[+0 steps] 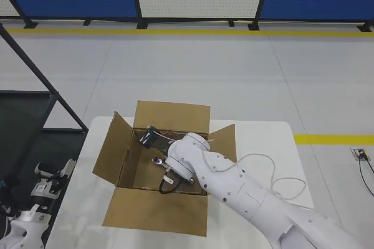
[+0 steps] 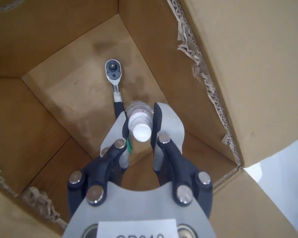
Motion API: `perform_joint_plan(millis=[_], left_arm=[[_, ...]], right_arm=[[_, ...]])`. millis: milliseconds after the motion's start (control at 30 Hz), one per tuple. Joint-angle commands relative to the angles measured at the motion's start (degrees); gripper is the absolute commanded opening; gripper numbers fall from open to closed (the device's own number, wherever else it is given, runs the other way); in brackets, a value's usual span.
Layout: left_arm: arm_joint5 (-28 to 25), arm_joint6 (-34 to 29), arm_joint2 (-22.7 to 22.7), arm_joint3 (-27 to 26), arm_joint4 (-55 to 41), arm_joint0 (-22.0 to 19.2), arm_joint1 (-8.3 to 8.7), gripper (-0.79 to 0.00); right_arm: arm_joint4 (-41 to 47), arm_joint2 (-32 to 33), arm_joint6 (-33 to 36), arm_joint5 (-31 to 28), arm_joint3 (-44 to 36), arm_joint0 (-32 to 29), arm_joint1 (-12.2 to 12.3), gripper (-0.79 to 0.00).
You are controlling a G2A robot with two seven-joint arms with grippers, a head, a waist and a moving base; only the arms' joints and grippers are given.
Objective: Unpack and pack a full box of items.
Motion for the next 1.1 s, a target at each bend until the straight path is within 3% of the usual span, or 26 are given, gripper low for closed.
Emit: perform_joint_plan(millis=[0, 67, 100, 133, 267, 333, 433, 533, 767, 833, 900, 1067], left_arm=[[0.00, 0.00, 0.00, 0.00, 0.00, 0.00, 0.00, 0.000], [0.00, 0.00, 0.00, 0.00, 0.00, 0.00, 0.00, 0.000], [0.00, 0.00, 0.00, 0.00, 0.00, 0.00, 0.00, 0.000], [0.00, 0.00, 0.00, 0.00, 0.00, 0.00, 0.00, 0.000], [0.00, 0.00, 0.00, 0.00, 0.00, 0.00, 0.00, 0.000], [0.00, 0.00, 0.00, 0.00, 0.00, 0.00, 0.00, 0.000], [0.00, 0.00, 0.00, 0.00, 0.00, 0.00, 0.00, 0.000], [0.00, 0.00, 0.00, 0.00, 0.00, 0.00, 0.00, 0.000], [0.00, 0.00, 0.00, 0.00, 0.00, 0.00, 0.00, 0.000], [0.00, 0.00, 0.00, 0.00, 0.00, 0.00, 0.00, 0.000], [0.00, 0.00, 0.00, 0.00, 0.00, 0.00, 0.00, 0.000], [0.00, 0.00, 0.00, 0.00, 0.00, 0.00, 0.00, 0.000]], right_arm=[[0.05, 0.22, -1.65, 0.26, 2.40, -0.10, -0.53, -0.785], [0.86, 0.73, -3.21, -0.19, 3.95, -0.38, -0.97, -0.785], [0.79, 0.89, -3.64, -0.36, 4.76, -0.36, -1.13, -0.711], [0.87, 1.09, -3.98, -0.53, 5.29, -0.37, -1.29, -0.548], [0.73, 1.90, -4.56, -1.43, 6.28, -0.31, -1.70, -0.406], [0.01, 2.24, -4.65, -1.12, 5.78, -0.35, -1.79, -0.280], [-1.47, 2.89, -4.41, -0.18, 3.44, -0.97, -1.62, -0.219], [-3.61, 3.79, -3.41, 0.79, -0.82, -2.29, -0.99, -0.234], [-15.32, 8.64, 2.28, 4.43, -24.05, -10.65, 3.27, -0.197], [-20.38, 10.73, 5.07, 4.10, -33.09, -14.74, 4.99, -0.077], [-25.51, 12.45, 7.32, 3.32, -42.17, -19.11, 6.46, -0.022], [-35.55, 15.03, 8.09, -0.40, -58.72, -28.63, 8.82, 0.000]])
